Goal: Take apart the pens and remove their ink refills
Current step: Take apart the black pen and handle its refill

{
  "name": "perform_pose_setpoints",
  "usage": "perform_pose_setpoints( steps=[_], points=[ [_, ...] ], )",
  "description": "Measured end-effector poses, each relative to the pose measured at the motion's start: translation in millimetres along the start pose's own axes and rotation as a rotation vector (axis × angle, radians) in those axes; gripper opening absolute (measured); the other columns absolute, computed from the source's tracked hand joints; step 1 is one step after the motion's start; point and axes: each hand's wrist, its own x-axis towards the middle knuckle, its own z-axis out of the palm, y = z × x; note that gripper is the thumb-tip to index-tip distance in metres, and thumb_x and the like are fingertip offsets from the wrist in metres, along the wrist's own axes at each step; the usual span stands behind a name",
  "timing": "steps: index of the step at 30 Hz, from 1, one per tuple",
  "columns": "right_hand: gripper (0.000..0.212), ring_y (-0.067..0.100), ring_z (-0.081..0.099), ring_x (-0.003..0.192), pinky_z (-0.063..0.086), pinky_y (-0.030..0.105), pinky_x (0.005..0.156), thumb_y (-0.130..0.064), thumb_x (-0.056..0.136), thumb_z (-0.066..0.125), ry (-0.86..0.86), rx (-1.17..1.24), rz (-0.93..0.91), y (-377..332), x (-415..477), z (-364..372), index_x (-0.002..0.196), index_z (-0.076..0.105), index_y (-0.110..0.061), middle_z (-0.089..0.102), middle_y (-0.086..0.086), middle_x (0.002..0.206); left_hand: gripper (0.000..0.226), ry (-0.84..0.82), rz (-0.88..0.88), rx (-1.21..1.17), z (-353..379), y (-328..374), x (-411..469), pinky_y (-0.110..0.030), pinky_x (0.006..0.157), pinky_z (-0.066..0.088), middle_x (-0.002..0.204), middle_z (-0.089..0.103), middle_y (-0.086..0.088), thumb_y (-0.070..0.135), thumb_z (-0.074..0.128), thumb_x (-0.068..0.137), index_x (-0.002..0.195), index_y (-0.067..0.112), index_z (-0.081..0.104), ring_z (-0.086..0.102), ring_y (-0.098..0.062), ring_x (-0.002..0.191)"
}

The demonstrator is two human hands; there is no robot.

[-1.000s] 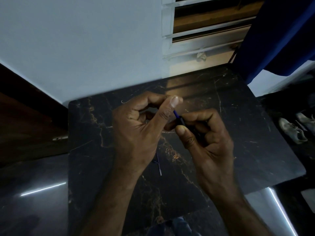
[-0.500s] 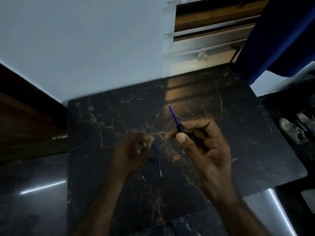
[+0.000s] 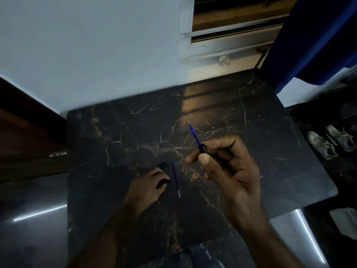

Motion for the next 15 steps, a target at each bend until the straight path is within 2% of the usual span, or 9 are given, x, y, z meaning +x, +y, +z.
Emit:
perform_pose_setpoints(
  steps=[4, 7, 8, 9, 11, 13, 15],
  points=[
    [0.013, 0.016, 0.079, 0.092, 0.055, 0.016, 0.079, 0.003, 0.099, 0.062, 0.016, 0.005, 0.011, -2, -1, 2, 0.109, 0.060, -0.005, 0.080, 0.016, 0.095, 0.018, 0.010, 0.003, 0.004, -1, 1, -1, -0.018, 0.076, 0.047, 0.125, 0.060, 0.018, 0.040, 0.070, 0.101, 0.119, 0.039, 0.070, 0.067, -0.006, 0.100],
    [0.012, 0.018, 0.079, 0.091, 0.055, 0.016, 0.078, 0.001, 0.098, 0.063, 0.039, 0.002, 0.019, -6, -3, 3, 0.108, 0.061, -0.006, 0.080, 0.016, 0.094, 0.021, 0.067, -0.117, -0.164, -8, 10, -8, -0.010, 0.074, 0.048, 0.109, 0.063, 0.024, 0.034, 0.078, 0.097, 0.112, 0.043, 0.068, 0.067, 0.000, 0.092],
    [0.012, 0.017, 0.079, 0.091, 0.055, 0.016, 0.078, 0.000, 0.098, 0.063, 0.040, -0.003, 0.016, -7, -3, 2, 0.108, 0.061, -0.005, 0.080, 0.016, 0.094, 0.026, 0.117, -0.166, -0.278, -13, 16, -10, -0.009, 0.074, 0.051, 0.104, 0.066, 0.025, 0.029, 0.081, 0.095, 0.113, 0.043, 0.068, 0.067, 0.001, 0.089],
    [0.011, 0.016, 0.079, 0.091, 0.055, 0.016, 0.078, -0.001, 0.098, 0.064, 0.041, -0.006, 0.015, -9, -3, 2, 0.108, 0.061, -0.005, 0.080, 0.016, 0.094, 0.029, 0.183, -0.208, -0.424, -22, 25, -11, -0.015, 0.073, 0.057, 0.101, 0.070, 0.021, 0.022, 0.082, 0.095, 0.116, 0.039, 0.070, 0.070, 0.000, 0.087],
    [0.011, 0.014, 0.079, 0.089, 0.056, 0.016, 0.078, -0.003, 0.097, 0.064, 0.051, 0.006, 0.017, -13, -3, 4, 0.108, 0.061, -0.005, 0.081, 0.016, 0.095, 0.028, 0.367, -0.270, -0.908, -51, 52, -8, -0.023, 0.065, 0.062, 0.099, 0.077, 0.009, 0.010, 0.079, 0.098, 0.122, 0.024, 0.075, 0.074, -0.005, 0.082],
    [0.011, 0.013, 0.078, 0.087, 0.055, 0.018, 0.077, -0.001, 0.097, 0.063, 0.069, 0.011, 0.016, -15, -1, 6, 0.107, 0.061, -0.005, 0.080, 0.020, 0.094, 0.021, 0.518, -0.197, -1.360, -98, 86, -5, -0.023, 0.061, 0.060, 0.091, 0.077, 0.002, 0.009, 0.078, 0.098, 0.117, 0.019, 0.080, 0.074, -0.006, 0.074],
    [0.012, 0.013, 0.076, 0.083, 0.055, 0.019, 0.075, -0.003, 0.096, 0.064, 0.099, 0.012, 0.001, -19, 2, 10, 0.107, 0.061, -0.005, 0.078, 0.022, 0.093, 0.019, 0.550, -0.022, -1.625, -146, 124, -1, -0.024, 0.067, 0.062, 0.095, 0.079, 0.002, 0.013, 0.078, 0.096, 0.111, 0.023, 0.084, 0.076, -0.010, 0.080]
  ],
)
